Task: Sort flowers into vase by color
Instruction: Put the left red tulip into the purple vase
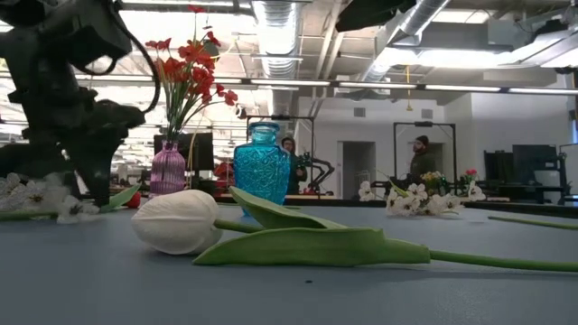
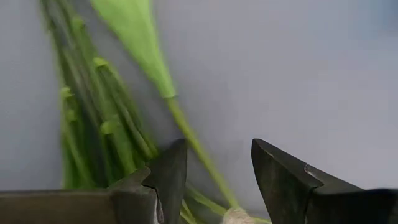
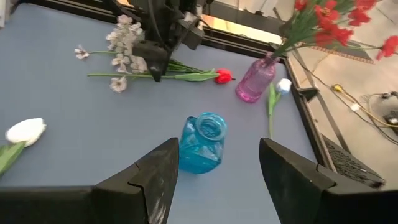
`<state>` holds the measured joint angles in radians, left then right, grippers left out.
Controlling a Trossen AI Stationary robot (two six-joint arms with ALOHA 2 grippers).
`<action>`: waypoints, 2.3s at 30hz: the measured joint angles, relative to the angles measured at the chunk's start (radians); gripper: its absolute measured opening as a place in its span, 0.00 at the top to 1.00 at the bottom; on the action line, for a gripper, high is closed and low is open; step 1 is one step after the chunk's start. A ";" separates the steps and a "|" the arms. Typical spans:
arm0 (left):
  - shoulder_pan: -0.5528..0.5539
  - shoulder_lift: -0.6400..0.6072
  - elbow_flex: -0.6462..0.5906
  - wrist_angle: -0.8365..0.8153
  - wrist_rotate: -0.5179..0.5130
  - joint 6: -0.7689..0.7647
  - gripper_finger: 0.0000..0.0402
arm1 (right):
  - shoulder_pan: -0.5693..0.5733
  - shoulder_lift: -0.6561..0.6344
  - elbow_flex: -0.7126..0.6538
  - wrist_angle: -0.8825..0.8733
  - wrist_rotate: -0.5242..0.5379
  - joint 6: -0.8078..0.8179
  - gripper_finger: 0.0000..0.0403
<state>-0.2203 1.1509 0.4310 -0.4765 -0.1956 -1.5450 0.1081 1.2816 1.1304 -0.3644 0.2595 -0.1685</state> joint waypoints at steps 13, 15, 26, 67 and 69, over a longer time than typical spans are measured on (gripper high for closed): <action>-0.004 0.068 0.004 0.023 -0.004 -0.037 0.65 | 0.003 0.000 0.000 -0.050 -0.027 0.003 0.38; -0.009 0.069 0.002 0.021 -0.012 -0.038 0.70 | 0.003 0.000 0.000 -0.049 -0.027 0.003 0.38; -0.039 0.078 0.000 0.005 -0.104 -0.106 0.99 | 0.003 0.000 0.000 -0.047 -0.047 0.003 0.38; 0.025 -0.104 0.151 1.356 -0.285 1.193 1.00 | -0.023 0.118 0.010 0.540 -0.211 0.461 0.38; 0.031 -0.099 0.201 1.255 -0.281 1.228 1.00 | -0.016 0.149 0.026 0.554 -0.218 0.467 0.38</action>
<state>-0.1898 1.0518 0.6316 0.7784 -0.4768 -0.3168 0.0917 1.4305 1.1560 0.1898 0.0418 0.2985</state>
